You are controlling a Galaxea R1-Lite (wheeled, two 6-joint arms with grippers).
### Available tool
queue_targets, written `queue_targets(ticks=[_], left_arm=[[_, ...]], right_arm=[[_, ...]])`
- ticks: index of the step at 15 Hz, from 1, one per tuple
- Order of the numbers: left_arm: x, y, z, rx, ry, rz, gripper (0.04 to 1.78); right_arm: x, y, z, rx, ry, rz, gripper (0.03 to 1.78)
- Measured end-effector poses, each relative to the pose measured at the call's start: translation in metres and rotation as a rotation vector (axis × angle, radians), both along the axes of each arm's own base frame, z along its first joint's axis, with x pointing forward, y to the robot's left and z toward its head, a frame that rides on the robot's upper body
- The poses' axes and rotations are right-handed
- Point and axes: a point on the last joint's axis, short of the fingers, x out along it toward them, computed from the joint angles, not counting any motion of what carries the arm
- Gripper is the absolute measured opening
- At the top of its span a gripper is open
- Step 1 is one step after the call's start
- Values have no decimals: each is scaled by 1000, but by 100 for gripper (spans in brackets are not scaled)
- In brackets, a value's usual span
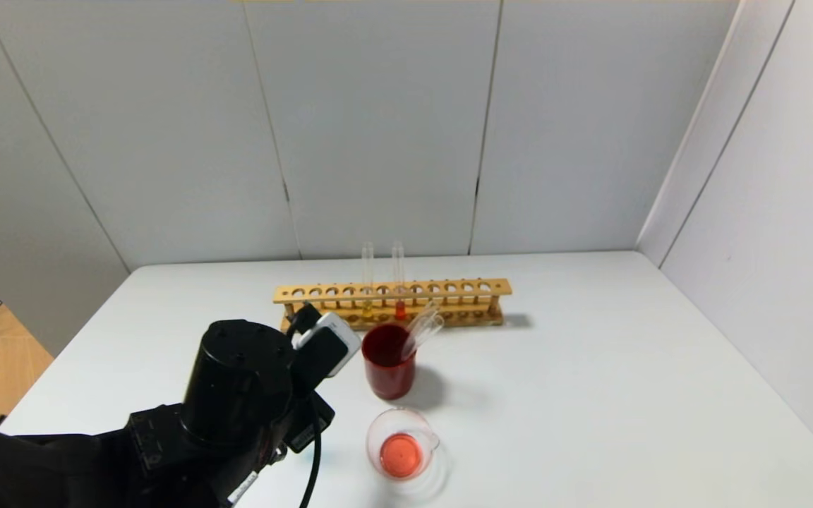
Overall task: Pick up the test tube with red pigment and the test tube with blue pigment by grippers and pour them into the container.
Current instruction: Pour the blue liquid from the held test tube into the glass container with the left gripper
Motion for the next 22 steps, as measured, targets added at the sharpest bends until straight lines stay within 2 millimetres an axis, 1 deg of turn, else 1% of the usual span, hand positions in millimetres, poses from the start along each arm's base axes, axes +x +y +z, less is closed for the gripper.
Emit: queue_targets(ticks=[3, 7, 13, 17, 19, 22], left_arm=[[10, -11, -20, 109, -82, -61, 30], [5, -8, -36, 294, -102, -136, 30], [1, -5, -42, 467, -116, -212, 30], [1, -6, -37, 567, -159, -314, 30], [1, -7, -35, 643, -184, -349, 30], [-1, -9, -37, 677, -188, -374, 30]], right_arm=[[0, 0, 0, 0, 0, 0, 174], [0, 0, 0, 0, 0, 0, 174], [0, 0, 0, 0, 0, 0, 174], [0, 0, 0, 0, 0, 0, 174], [0, 0, 0, 0, 0, 0, 174], [0, 0, 0, 0, 0, 0, 174]])
